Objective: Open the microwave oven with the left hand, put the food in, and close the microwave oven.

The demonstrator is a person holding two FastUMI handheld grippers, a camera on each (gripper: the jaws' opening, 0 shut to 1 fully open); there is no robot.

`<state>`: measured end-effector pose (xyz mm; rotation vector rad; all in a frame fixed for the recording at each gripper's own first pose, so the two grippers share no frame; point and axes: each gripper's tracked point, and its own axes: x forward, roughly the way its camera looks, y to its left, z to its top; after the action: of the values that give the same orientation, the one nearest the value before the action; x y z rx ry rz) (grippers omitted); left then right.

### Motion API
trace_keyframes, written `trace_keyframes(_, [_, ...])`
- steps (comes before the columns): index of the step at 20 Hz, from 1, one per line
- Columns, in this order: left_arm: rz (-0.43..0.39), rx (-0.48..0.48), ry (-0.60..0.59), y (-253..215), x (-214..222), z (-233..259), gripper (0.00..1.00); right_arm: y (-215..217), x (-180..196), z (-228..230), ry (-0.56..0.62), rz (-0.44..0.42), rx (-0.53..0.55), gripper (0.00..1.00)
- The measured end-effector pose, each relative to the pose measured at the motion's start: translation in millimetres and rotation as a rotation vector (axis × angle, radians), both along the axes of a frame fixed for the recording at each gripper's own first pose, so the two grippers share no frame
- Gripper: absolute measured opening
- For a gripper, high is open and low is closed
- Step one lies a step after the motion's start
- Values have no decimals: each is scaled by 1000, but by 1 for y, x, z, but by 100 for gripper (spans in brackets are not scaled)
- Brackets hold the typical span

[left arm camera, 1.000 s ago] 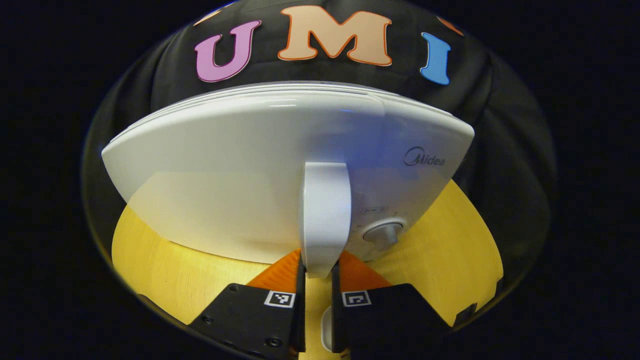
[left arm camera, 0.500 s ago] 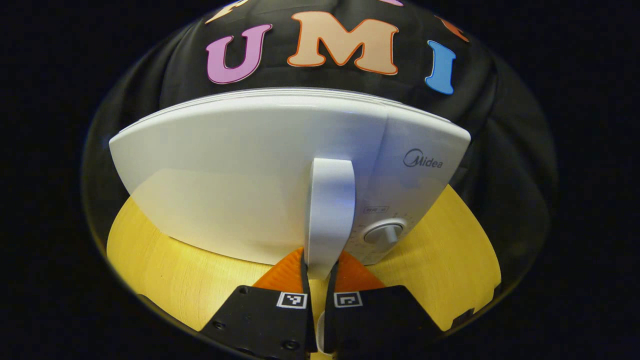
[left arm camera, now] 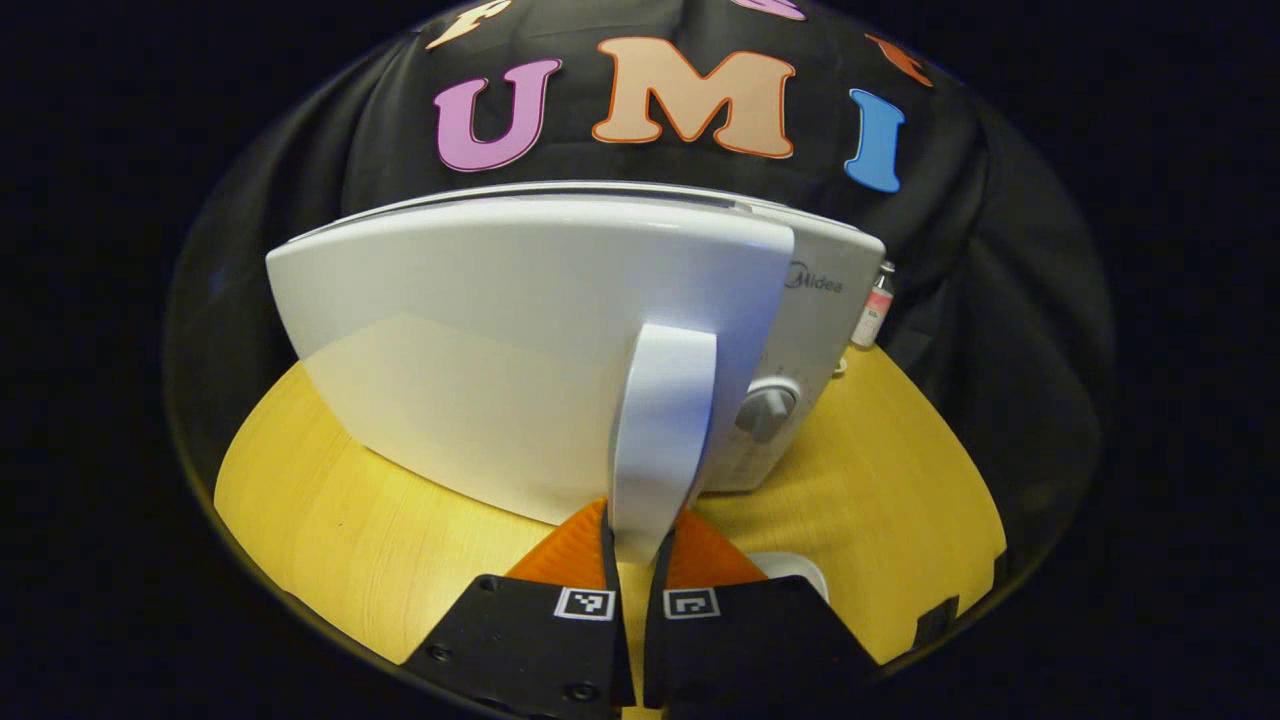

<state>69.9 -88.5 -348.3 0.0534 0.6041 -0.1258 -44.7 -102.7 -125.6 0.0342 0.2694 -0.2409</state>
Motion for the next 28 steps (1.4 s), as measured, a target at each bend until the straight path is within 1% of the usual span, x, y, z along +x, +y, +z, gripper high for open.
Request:
trace_keyframes(1, [-4,-3,-1,5,-10,0,4,-1,0,-3,6,3,4,99])
trace_keyframes(2, [-5,-1,12,10,-20,1,8,0,0,-5,13,8,3,99])
trace_keyframes(3, [-6,6,19,15,-28,-1,7,1,0,-6,12,18,-1,99])
trace_keyframes(4, [-6,19,11,20,-35,1,14,4,-1,-6,10,33,-7,99])
trace_keyframes(5, [1,32,17,25,-41,0,16,7,-2,-7,11,50,-14,99])
trace_keyframes(6, [22,35,20,31,-48,-1,21,10,-3,-9,16,67,-19,92])
trace_keyframes(7, [42,29,20,36,-54,0,23,13,-5,-12,22,87,-20,92])
trace_keyframes(9, [77,2,17,47,-67,1,52,20,-9,-16,33,122,-19,93])
trace_keyframes(11, [111,-13,28,59,-82,0,92,23,-11,-26,46,145,-20,93])
trace_keyframes(12, [129,-15,31,67,-91,1,96,24,-11,-31,59,156,-21,92])
trace_keyframes(14, [164,-13,18,84,-102,5,92,31,-10,-40,81,181,-17,93])
trace_keyframes(16, [181,-39,16,92,-111,11,92,40,-10,-46,98,210,-16,93])
trace_keyframes(19, [147,-88,-15,83,-113,24,92,56,-7,-53,115,253,-22,93])
trace_keyframes(21, [121,-78,-33,76,-111,27,92,67,-5,-53,117,273,-24,93])
trace_keyframes(22, [114,-77,-30,72,-108,25,92,73,-3,-53,117,281,-21,100])
trace_keyframes(25, [111,-94,-11,68,-99,15,92,90,-3,-52,116,291,-26,100])
trace_keyframes(26, [113,-99,-8,70,-96,15,92,94,-3,-52,117,289,-32,93])
trace_keyframes(27, [115,-106,-10,72,-92,14,92,98,-4,-55,121,288,-34,100])
trace_keyframes(28, [119,-116,-8,77,-89,15,92,102,-4,-58,129,285,-37,100])
